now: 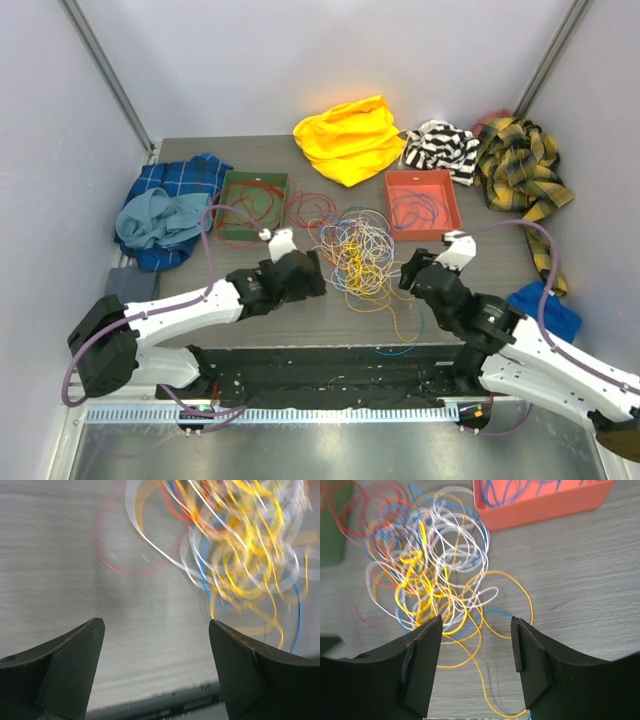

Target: Untangle the cables

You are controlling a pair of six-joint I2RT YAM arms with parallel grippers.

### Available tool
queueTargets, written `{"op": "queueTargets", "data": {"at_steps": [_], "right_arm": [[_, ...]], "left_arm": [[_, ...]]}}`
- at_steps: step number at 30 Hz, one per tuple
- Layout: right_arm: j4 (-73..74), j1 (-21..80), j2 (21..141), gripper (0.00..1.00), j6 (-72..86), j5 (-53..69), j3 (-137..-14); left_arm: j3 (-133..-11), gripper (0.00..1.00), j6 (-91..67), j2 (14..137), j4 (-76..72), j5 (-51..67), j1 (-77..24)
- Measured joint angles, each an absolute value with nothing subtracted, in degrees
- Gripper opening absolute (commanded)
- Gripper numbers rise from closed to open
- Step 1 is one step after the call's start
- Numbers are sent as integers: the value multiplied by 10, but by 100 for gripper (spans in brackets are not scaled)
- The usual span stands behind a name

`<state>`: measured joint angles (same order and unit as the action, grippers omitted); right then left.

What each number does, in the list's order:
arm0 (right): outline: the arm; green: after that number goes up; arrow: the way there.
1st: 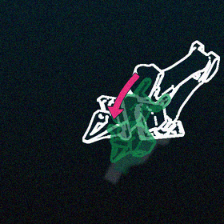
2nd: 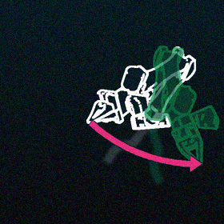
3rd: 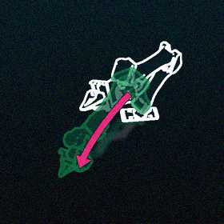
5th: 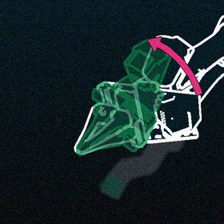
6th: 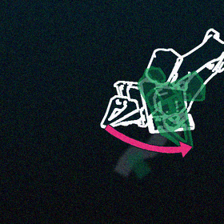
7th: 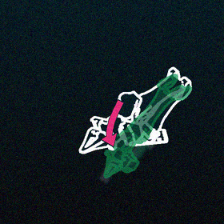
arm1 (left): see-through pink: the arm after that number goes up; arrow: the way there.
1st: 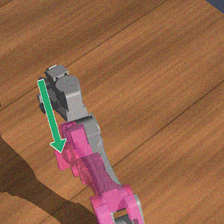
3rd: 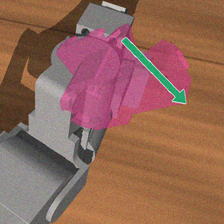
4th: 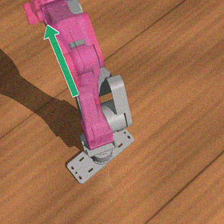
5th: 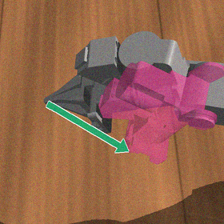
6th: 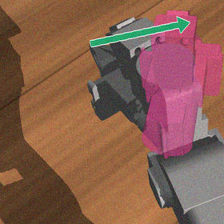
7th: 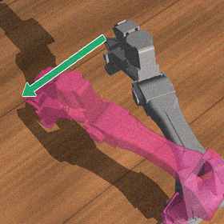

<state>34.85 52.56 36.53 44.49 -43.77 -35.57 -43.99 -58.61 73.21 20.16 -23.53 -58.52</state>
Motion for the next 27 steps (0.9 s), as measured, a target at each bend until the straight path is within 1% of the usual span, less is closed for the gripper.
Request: {"op": "queueTargets", "data": {"at_steps": [3,5,9,13,16,20,27], "right_arm": [[347,526,423,64,449,-418,-356],[346,526,444,64,450,-409,-354],[336,526,454,64,448,-406,-353],[339,514,515,63,457,-403,-355],[338,474,562,61,470,-370,-348],[335,406,562,60,481,-324,-318],[326,389,588,56,493,-288,-308]], "left_arm": [[-437,85,-597,737,204,-225,-518],[-437,85,-597,749,205,-221,-500],[-438,85,-596,772,204,-202,-499],[-438,85,-597,776,198,-184,-500],[-438,85,-597,776,191,-175,-500],[-426,85,-597,770,176,-164,-500],[-390,84,-601,760,159,-143,-500]]}}
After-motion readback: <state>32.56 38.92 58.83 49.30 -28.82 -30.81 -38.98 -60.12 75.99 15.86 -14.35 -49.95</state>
